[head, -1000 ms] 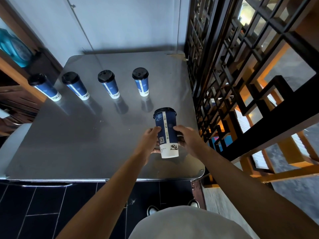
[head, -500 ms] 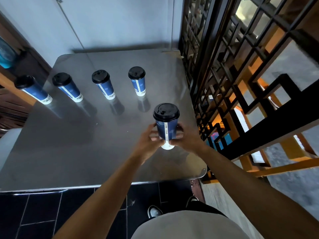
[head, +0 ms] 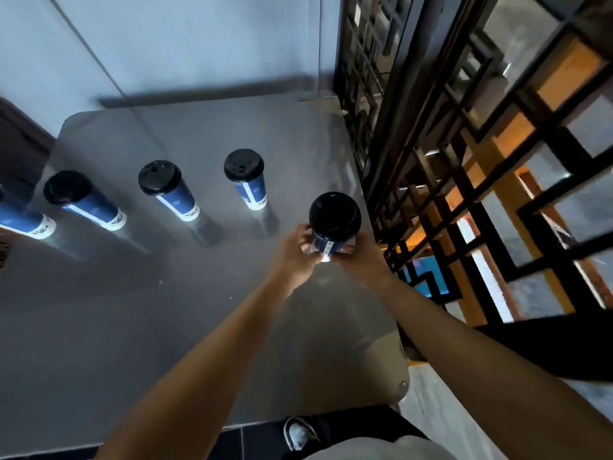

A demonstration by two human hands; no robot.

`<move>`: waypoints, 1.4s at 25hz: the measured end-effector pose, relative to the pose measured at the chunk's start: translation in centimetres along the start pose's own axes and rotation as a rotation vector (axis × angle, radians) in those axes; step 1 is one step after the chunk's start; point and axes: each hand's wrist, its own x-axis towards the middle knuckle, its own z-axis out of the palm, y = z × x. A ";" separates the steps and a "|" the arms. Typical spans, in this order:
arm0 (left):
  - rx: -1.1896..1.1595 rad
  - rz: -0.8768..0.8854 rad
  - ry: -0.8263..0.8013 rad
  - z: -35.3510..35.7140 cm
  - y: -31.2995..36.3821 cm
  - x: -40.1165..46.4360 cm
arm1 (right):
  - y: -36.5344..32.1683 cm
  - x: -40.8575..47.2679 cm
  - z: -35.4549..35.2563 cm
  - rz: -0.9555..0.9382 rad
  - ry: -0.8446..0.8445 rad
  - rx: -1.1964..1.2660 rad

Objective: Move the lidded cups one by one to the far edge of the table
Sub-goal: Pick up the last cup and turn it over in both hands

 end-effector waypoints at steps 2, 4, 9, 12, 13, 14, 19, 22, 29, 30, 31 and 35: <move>-0.016 -0.009 -0.007 0.3 1.1 4.1 | -1.1 3.4 -0.7 -0.015 0.024 0.036; -0.038 -0.004 0.005 0.7 1.6 7.9 | -2.0 6.7 -1.1 -0.046 0.051 0.023; 0.014 -0.009 -0.023 1.5 1.1 15.7 | -1.9 14.5 -1.4 -0.039 0.079 -0.058; 0.010 0.012 -0.029 1.8 0.6 18.5 | -1.5 17.1 -1.4 -0.014 0.069 -0.021; 0.005 0.007 -0.025 1.8 0.5 19.2 | -1.4 17.8 -1.3 -0.014 0.067 -0.012; -0.010 -0.003 -0.027 1.9 0.3 19.7 | -1.2 18.3 -1.3 -0.017 0.063 -0.011; -0.050 -0.053 -0.050 2.6 -0.9 20.5 | -0.1 19.1 -0.8 -0.039 0.050 0.028; -0.068 -0.056 -0.031 2.7 -1.2 20.7 | 0.0 19.2 -0.6 -0.044 0.063 0.047; -0.080 -0.094 0.047 3.2 -1.1 20.0 | 0.3 19.2 -0.9 -0.024 0.020 0.030; -0.078 -0.093 0.054 3.3 -1.2 20.1 | 0.4 19.2 -0.9 -0.024 0.015 0.029; -0.073 -0.092 0.061 3.3 -1.3 20.1 | 0.4 19.2 -0.9 -0.023 0.006 0.035; -0.086 -0.096 0.083 3.7 -1.5 20.3 | 0.5 19.2 -1.1 -0.029 -0.029 0.049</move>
